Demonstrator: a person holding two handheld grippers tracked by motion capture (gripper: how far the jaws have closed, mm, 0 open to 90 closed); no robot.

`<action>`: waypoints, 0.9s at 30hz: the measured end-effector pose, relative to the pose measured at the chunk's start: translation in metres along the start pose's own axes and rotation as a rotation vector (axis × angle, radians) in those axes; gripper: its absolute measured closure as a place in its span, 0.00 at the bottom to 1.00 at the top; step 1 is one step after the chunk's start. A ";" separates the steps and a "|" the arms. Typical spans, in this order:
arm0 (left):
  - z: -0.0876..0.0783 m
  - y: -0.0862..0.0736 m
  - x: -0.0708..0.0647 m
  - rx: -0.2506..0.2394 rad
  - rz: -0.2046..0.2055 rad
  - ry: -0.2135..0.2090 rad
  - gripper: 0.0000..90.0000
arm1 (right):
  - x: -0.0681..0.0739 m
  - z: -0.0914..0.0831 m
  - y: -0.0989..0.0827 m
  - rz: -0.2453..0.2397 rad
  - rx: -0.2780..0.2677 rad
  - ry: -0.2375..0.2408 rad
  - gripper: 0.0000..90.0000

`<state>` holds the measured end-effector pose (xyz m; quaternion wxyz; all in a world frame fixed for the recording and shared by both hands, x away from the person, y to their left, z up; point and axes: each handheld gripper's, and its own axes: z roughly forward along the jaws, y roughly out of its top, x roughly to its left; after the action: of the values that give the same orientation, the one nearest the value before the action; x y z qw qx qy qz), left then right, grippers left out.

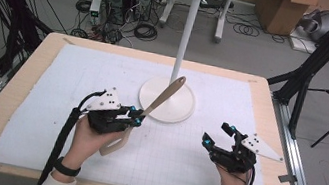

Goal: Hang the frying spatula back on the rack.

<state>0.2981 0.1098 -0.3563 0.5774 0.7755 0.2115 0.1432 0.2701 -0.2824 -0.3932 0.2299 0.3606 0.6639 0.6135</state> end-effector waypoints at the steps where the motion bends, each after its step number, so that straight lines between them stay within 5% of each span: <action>1: -0.002 0.000 -0.001 -0.021 0.000 0.005 0.86 | 0.002 0.002 0.001 0.003 -0.003 0.004 0.19; 10: -0.008 -0.006 -0.002 -0.145 -0.037 0.046 0.86 | 0.022 0.013 0.019 0.005 -0.027 0.059 0.23; 27: 0.005 -0.010 -0.024 -0.229 0.025 0.127 0.86 | 0.081 0.051 0.060 -0.035 -0.045 0.140 0.42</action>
<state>0.2781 0.0957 -0.3668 0.6459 0.6963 0.2203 0.2224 0.2686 -0.1887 -0.3302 0.2014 0.3001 0.6707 0.6477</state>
